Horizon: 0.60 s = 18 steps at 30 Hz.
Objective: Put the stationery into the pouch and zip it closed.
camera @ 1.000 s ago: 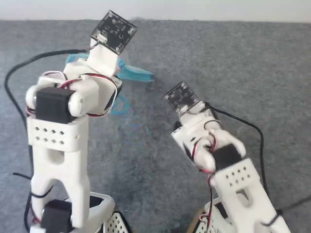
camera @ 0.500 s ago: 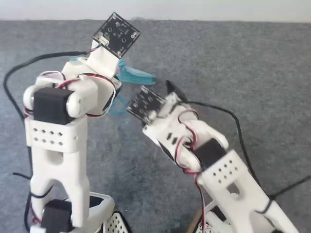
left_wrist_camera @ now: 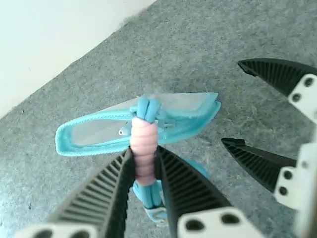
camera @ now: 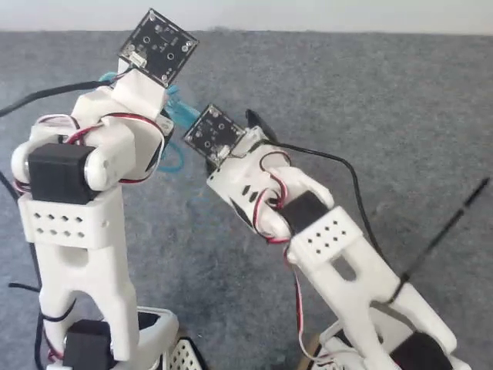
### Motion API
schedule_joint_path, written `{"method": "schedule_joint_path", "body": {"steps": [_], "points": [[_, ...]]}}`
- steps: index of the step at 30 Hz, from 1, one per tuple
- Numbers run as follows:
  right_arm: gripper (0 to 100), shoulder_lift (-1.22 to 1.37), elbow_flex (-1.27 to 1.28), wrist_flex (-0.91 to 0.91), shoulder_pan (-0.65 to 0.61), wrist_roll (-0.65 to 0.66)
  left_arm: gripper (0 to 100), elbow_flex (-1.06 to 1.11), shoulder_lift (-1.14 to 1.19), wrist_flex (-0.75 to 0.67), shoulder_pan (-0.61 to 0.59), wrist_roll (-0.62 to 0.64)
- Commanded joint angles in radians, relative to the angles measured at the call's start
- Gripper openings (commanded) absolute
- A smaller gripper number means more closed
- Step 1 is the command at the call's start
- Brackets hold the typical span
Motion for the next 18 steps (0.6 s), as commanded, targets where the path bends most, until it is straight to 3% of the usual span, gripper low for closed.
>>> {"method": "schedule_joint_path", "body": {"steps": [1,9,18], "points": [[33.6,0.039,-0.12,-0.041,0.01,0.006,1,-0.015,-0.006,0.037,-0.005,-0.006],[33.6,0.171,-0.315,-0.035,0.004,0.014,1,-0.004,-0.005,0.035,-0.009,-0.008],[33.3,0.173,-0.333,-0.035,-0.016,0.041,1,-0.004,-0.005,0.034,-0.014,-0.009]]}}
